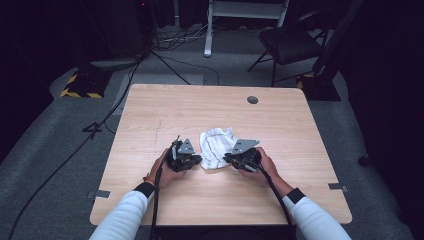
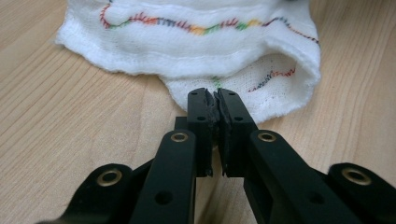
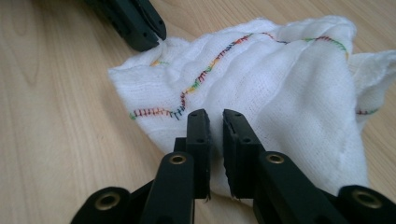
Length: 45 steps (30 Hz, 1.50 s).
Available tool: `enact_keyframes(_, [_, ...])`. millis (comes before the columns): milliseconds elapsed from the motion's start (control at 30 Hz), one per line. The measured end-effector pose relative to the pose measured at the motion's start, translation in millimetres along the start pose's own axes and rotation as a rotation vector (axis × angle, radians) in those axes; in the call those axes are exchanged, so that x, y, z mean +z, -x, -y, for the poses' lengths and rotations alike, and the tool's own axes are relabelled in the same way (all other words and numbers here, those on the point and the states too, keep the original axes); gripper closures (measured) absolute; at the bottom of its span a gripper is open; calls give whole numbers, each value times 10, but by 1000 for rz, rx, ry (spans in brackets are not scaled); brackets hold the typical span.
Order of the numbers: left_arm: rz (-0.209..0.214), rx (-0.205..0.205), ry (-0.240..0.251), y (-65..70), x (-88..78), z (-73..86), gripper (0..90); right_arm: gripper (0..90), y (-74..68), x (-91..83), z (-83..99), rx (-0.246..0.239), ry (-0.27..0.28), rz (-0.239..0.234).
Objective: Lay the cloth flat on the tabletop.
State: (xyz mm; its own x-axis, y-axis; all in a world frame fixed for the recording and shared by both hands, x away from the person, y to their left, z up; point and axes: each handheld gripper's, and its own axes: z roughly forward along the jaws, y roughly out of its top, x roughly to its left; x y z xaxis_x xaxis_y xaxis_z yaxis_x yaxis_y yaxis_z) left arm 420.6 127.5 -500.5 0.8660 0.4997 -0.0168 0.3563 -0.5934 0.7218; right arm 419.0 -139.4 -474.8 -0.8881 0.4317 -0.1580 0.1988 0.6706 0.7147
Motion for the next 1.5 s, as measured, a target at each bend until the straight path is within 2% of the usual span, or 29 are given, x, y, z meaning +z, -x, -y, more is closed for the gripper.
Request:
enact_keyframes(267, [6, 2, -4, 12, -8, 2, 848, 851, -24, -179, 167, 23, -5, -3])
enact_keyframes(300, [6, 2, -3, 17, -9, 4, 848, 877, -32, -244, 227, 24, -14, 8])
enact_keyframes(400, [13, 1, 0, 20, -9, 9, 849, 870, -29, -290, 283, 42, -12, 4])
enact_keyframes(433, [20, -1, -1, 32, -15, 10, 849, 835, -23, -337, 337, 50, -4, 12])
enact_keyframes(533, [22, 12, -10, 55, -20, 4, 850, 769, -10, -367, 305, 56, 27, 42])
enact_keyframes(600, [24, 7, -8, 63, -18, 4, 850, 745, -6, -373, 272, 60, 44, 46])
enact_keyframes(633, [29, 8, -9, 70, -20, 5, 850, 693, -20, -374, 193, 49, 70, 58])
enact_keyframes(700, [33, 8, -7, 70, -20, 8, 851, 672, -36, -367, 116, 35, 87, 48])
enact_keyframes(900, [50, 18, -16, 95, -28, 6, 852, 601, -108, -185, -173, 18, 113, 49])
enact_keyframes(1000, [56, 27, -18, 111, -31, 5, 853, 569, -179, 14, -306, -23, 67, 33])
enact_keyframes(1067, [61, 26, -17, 111, -31, 8, 854, 534, -202, 135, -359, -24, 29, 39])
enact_keyframes(1233, [63, 24, -14, 122, -30, 10, 855, 497, -207, 363, -403, -9, -27, 62])
enact_keyframes(1300, [65, 27, -15, 119, -31, 11, 855, 526, -202, 444, -392, -16, -66, 76])
enact_keyframes(1333, [66, 26, -14, 117, -31, 12, 855, 578, -204, 475, -382, -17, -81, 87])
enact_keyframes(1433, [68, 27, -14, 113, -31, 13, 855, 829, -200, 476, -366, -49, -91, 76])
enact_keyframes(1500, [69, 29, -14, 111, -31, 12, 855, 900, -212, 451, -362, -70, -92, 73])
